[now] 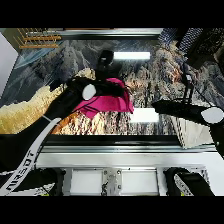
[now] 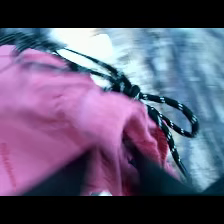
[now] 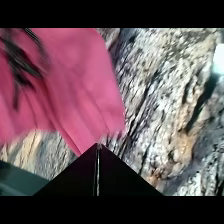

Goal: Fold the clothes and pants, and hang the long-sleeved shirts on hangers.

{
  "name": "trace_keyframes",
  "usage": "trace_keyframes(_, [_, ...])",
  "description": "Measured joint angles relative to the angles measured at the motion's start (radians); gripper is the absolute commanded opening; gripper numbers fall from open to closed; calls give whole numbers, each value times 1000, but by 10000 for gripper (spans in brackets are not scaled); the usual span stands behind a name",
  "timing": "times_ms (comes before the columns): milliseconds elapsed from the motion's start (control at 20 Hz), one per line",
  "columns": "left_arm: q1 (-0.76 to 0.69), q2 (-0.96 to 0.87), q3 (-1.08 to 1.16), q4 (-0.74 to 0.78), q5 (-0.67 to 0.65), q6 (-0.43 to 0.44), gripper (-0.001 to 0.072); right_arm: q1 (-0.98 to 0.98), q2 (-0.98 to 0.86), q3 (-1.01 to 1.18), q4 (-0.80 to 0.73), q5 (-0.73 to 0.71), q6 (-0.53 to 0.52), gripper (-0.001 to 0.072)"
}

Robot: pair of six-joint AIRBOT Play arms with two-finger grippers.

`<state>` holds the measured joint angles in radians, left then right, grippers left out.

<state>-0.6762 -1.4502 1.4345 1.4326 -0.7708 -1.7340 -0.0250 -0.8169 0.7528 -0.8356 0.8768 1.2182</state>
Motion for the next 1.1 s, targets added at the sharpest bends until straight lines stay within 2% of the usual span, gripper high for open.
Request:
trace_keyframes(100, [-16,-43,66,29,-65,0,560,-60,13,0,6,-5,0,21])
trace_keyframes(250, [63,-51,77,63,-151,-35,560,-160,31,0,13,24,0,21])
trace_keyframes(450, [294,-2,-62,77,-172,-135,559,-233,39,0,14,97,0,22])
trace_keyframes(600, [500,6,-191,-26,-122,-179,559,-250,40,-1,17,129,0,21])
trace_keyframes(700, [612,-16,-259,-149,-71,-166,559,-255,40,-1,17,139,0,21])
trace_keyframes(850, [720,-80,-309,-352,2,-82,560,-259,40,-3,17,146,0,21])
trace_keyframes(1100, [771,-226,-234,-515,38,-2,559,-259,40,-34,17,152,0,21])
